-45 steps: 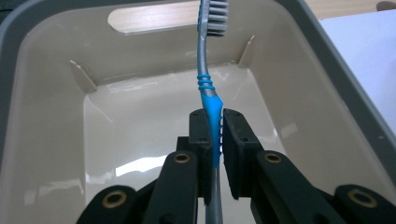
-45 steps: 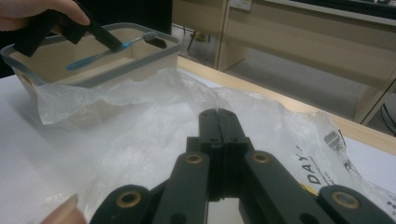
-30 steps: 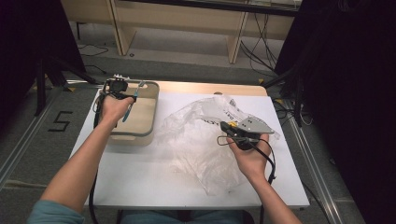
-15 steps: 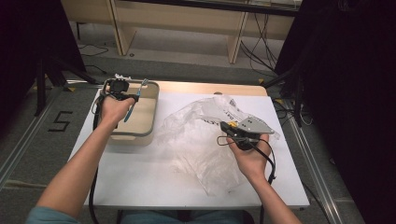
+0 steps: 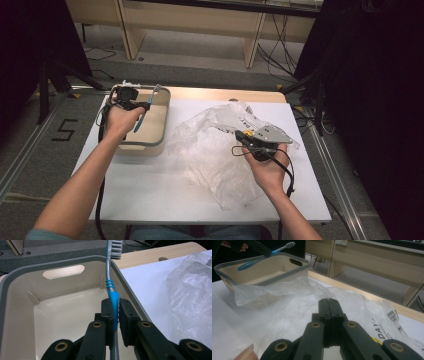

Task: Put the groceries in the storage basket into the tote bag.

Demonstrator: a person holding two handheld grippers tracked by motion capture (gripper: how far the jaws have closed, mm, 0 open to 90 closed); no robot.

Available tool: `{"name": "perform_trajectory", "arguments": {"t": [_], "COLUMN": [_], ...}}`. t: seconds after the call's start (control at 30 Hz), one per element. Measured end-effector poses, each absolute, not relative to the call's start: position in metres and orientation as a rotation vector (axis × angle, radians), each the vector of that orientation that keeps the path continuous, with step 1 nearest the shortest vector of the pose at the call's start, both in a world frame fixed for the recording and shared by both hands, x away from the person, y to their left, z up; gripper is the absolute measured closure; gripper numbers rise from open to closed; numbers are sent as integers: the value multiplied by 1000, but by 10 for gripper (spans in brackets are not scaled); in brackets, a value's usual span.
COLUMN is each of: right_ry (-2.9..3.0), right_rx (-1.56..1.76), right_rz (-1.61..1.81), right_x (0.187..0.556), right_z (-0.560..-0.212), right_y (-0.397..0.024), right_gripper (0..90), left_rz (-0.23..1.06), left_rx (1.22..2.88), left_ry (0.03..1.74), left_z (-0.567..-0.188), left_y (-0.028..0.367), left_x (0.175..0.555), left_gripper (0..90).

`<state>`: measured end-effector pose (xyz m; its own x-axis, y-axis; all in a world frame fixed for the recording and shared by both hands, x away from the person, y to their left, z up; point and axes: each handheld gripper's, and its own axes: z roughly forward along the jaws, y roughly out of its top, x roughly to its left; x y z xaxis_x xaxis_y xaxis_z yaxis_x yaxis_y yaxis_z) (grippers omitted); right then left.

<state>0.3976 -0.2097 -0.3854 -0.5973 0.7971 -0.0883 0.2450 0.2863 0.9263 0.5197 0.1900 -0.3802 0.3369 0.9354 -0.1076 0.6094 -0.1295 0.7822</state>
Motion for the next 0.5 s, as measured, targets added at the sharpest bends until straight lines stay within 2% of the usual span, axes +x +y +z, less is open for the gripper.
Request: {"name": "perform_trajectory", "arguments": {"t": [0.5], "right_ry": [2006], "right_rx": [928], "right_rz": [1302], "right_x": [397], "right_z": [-385], "right_y": [-210], "right_gripper": [900], "left_rz": [522], "left_rx": [1824], "left_ry": [1305], "left_z": [-369], "left_y": [184], "left_x": [502], "left_gripper": [820]}}
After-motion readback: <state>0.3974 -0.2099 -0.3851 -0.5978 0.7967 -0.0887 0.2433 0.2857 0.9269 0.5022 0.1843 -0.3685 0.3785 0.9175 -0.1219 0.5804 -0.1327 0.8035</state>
